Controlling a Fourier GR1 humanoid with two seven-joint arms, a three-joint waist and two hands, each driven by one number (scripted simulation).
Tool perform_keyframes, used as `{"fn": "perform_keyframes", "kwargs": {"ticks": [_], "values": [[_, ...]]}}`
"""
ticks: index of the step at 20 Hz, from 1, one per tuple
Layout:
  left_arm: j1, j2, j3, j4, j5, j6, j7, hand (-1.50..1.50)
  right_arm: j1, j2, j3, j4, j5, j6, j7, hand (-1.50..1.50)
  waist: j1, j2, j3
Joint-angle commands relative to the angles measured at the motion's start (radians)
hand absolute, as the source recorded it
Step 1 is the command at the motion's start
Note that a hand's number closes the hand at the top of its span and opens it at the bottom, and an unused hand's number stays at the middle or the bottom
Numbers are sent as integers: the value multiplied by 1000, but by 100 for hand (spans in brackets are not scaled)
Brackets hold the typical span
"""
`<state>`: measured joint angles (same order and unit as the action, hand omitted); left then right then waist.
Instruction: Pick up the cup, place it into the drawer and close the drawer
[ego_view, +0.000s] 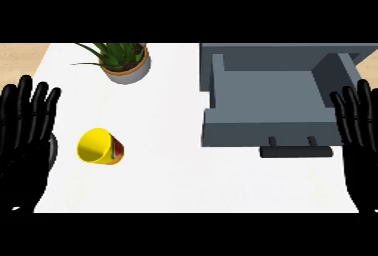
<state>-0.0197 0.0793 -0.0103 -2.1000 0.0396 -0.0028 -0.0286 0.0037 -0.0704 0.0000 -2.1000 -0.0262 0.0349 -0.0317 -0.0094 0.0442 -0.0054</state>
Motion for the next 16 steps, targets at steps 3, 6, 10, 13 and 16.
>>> {"fn": "perform_keyframes", "kwargs": {"ticks": [3,6,10,13,16], "values": [[-39,104,64,88,182,-189,-12,-150,33,-1,8,23,22,14,-44,-150,4,-43,5],[-1,231,113,71,389,-417,-35,-150,-27,-14,-8,30,28,2,-17,-150,16,-43,3],[0,211,178,297,552,-407,82,-150,-40,-74,13,95,-33,102,82,-150,9,-39,4],[-42,253,232,428,591,-484,62,-150,-55,-56,16,114,-27,90,97,-150,7,-42,5],[-35,254,244,492,544,-523,29,-150,-66,-95,-45,89,-87,129,130,-150,5,-44,5]]}}
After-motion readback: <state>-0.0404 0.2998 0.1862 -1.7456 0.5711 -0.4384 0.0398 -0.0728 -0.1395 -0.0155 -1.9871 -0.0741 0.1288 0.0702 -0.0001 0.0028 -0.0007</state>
